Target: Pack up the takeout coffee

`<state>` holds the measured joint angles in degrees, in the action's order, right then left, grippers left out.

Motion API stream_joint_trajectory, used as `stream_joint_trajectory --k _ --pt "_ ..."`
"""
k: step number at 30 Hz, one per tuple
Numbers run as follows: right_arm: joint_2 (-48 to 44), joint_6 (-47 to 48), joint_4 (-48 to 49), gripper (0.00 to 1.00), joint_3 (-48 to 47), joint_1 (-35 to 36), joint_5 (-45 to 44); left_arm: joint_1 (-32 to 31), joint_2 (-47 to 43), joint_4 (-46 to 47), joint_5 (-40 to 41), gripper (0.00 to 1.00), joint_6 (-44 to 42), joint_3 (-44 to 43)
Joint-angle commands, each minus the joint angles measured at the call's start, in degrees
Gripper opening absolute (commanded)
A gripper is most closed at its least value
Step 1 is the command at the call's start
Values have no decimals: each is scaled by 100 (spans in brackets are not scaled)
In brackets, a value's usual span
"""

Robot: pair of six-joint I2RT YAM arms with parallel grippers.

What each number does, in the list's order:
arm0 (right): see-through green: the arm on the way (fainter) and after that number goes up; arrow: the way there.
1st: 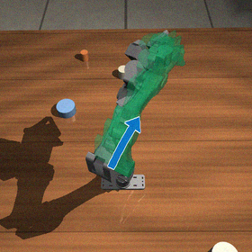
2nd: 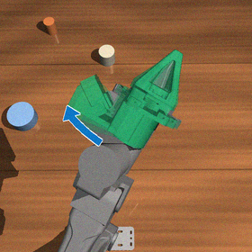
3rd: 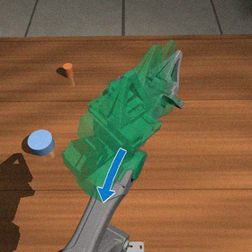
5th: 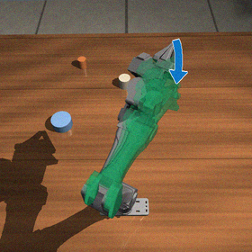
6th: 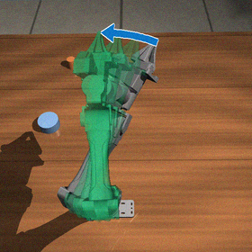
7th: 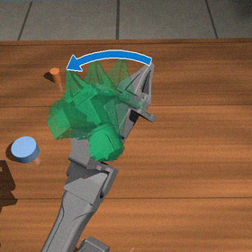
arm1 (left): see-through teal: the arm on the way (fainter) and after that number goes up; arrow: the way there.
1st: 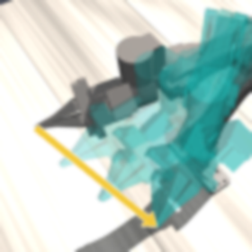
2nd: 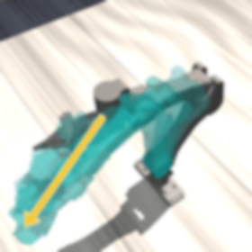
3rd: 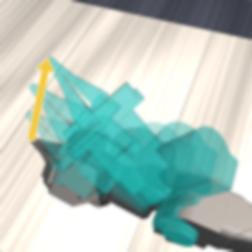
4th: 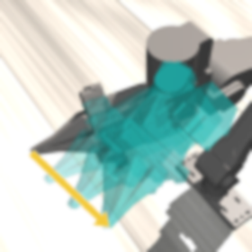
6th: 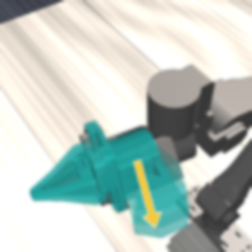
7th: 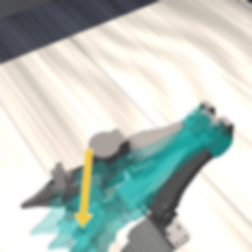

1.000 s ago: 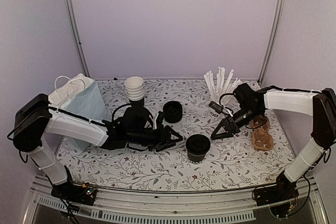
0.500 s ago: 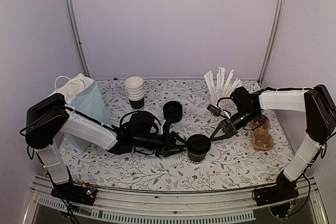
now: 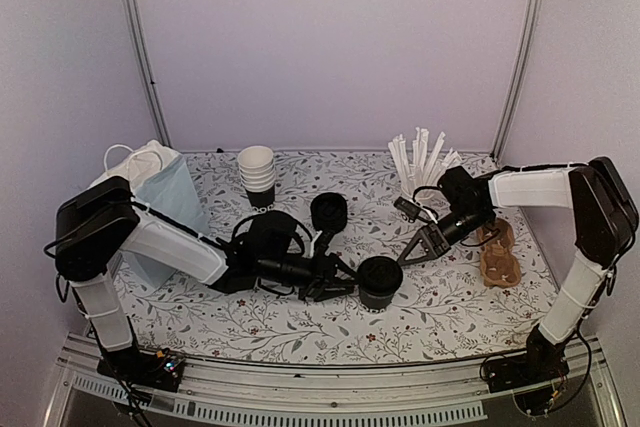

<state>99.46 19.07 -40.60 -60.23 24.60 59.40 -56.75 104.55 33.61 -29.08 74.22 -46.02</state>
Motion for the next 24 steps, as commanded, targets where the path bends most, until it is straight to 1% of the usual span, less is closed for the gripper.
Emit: stream_joint_trajectory --k 1,6,8,10,13,15,18,20,22,24 --pt "320 26 88 37 92 135 -316 110 279 -586 105 39 -132 -53" --pt "560 -203 232 35 168 292 -1100 230 438 -660 72 38 -99 46" --pt "740 -254 151 35 88 308 -1250 259 504 -572 16 37 -83 62" --pt "836 -165 129 35 77 313 -979 269 525 -530 4 36 -89 74" --pt "554 -84 37 40 -22 313 -341 274 520 -509 1 36 -121 76" --pt "372 -14 -8 42 -73 309 -120 286 513 -504 2 35 -147 79" --pt "185 29 -56 44 -36 330 -103 312 511 -532 -4 35 -219 72" --pt "229 163 -192 45 -33 324 -59 366 469 -582 -10 35 -315 75" --pt "212 254 -281 45 -25 326 24 435 368 -664 16 35 -512 35" --pt "49 321 -315 48 -36 326 98 490 199 -785 72 37 -912 -80"
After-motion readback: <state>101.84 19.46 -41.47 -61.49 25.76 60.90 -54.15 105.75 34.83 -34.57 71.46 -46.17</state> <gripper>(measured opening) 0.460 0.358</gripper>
